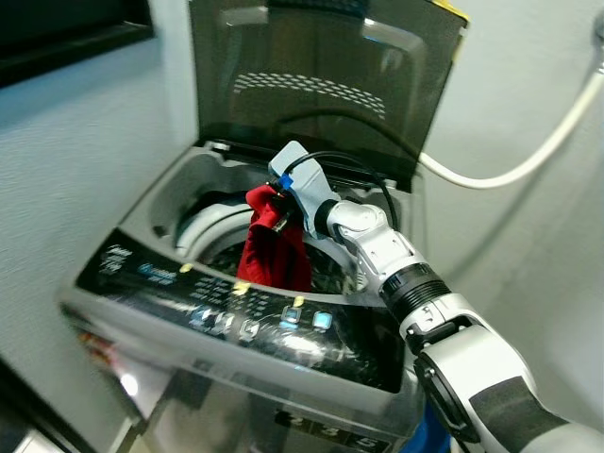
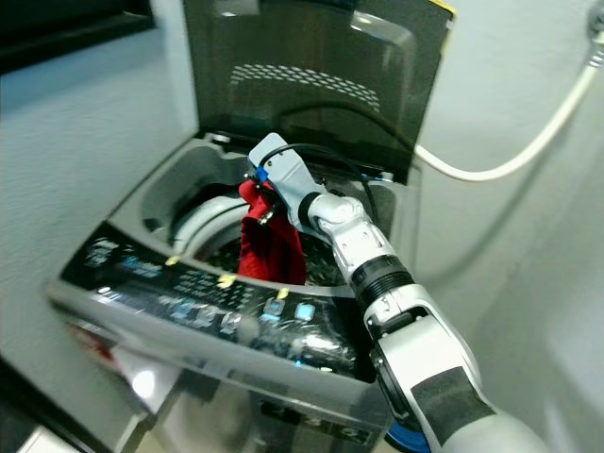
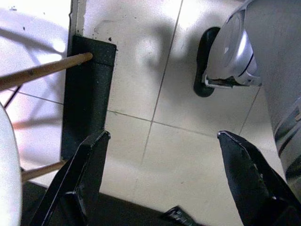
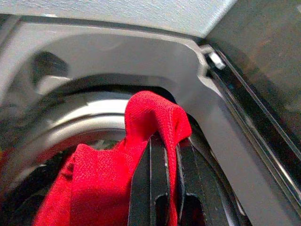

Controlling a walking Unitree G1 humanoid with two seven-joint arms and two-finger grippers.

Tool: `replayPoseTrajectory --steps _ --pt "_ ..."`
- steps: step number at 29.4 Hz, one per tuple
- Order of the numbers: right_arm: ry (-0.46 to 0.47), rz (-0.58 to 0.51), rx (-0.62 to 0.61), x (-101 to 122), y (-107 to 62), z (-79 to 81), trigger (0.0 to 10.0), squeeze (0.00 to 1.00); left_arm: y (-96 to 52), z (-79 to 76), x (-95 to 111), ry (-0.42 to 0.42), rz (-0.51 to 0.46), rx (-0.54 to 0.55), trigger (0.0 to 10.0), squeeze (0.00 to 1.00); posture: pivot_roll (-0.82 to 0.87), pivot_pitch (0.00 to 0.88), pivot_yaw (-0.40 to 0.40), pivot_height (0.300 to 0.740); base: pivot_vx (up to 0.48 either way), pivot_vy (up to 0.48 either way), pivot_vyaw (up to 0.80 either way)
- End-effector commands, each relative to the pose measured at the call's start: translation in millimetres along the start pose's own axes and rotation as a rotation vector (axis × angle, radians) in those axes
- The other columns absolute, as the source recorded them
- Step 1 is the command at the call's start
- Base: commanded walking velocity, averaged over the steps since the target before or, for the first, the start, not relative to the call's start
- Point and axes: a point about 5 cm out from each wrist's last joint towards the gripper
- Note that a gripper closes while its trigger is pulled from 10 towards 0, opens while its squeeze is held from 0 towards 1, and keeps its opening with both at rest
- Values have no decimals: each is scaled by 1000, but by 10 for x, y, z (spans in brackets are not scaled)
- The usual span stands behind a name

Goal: Clothes washing

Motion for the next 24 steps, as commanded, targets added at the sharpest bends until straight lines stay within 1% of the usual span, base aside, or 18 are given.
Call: replayPoseTrajectory --steps 1,2,4,7,11,18,19,20,21,23,24 --pt "-16 23 9 -21 9 26 10000 0 8 -66 42 -5 -18 -25 10000 0 202 0 -88 740 0 0 0" --pt "-26 33 29 -35 31 89 10000 0 8 -68 43 -4 -19 -25 10000 0 202 0 -88 740 0 0 0" --pt "-32 39 37 -40 43 120 10000 0 7 -69 41 -4 -18 -25 10000 0 203 0 -88 740 0 0 0" --pt "-44 59 68 -69 93 241 10000 0 7 -75 36 -1 -15 -24 10000 0 205 0 -90 740 0 0 0" --pt "-50 91 69 -89 131 298 10000 0 6 -92 22 -26 -11 -15 10000 0 211 0 -98 740 0 0 0" --pt "-47 122 47 -114 154 311 10000 0 3 -102 6 -29 -8 -15 10000 0 213 0 -101 740 0 0 0" --pt "-56 142 20 -122 167 300 10000 0 -1 -103 -14 -28 -4 -15 10000 0 211 0 -101 740 0 0 0" --pt "-56 142 20 -122 167 300 10000 0 -1 -103 -14 -28 -4 -15 10000 0 211 0 -101 740 0 0 0" --pt "-87 178 -15 -144 168 264 10000 0 -5 -105 -32 -27 0 -16 10000 0 209 0 -103 740 0 0 0" --pt "-87 178 -15 -144 168 264 10000 0 -5 -105 -32 -27 0 -16 10000 0 209 0 -103 740 0 0 0" --pt "-150 224 -53 -180 151 199 10000 0 -8 -106 -47 -28 4 -17 10000 0 207 0 -104 740 0 0 0"
Point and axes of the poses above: a point about 5 cm out from each wrist's last joint towards the gripper, its own y axis pointing out of the wrist towards the gripper, its own x axis along the axis of the wrist's last joint, z = x × y, and after that the axes turned 6 degrees about -y, right-handed
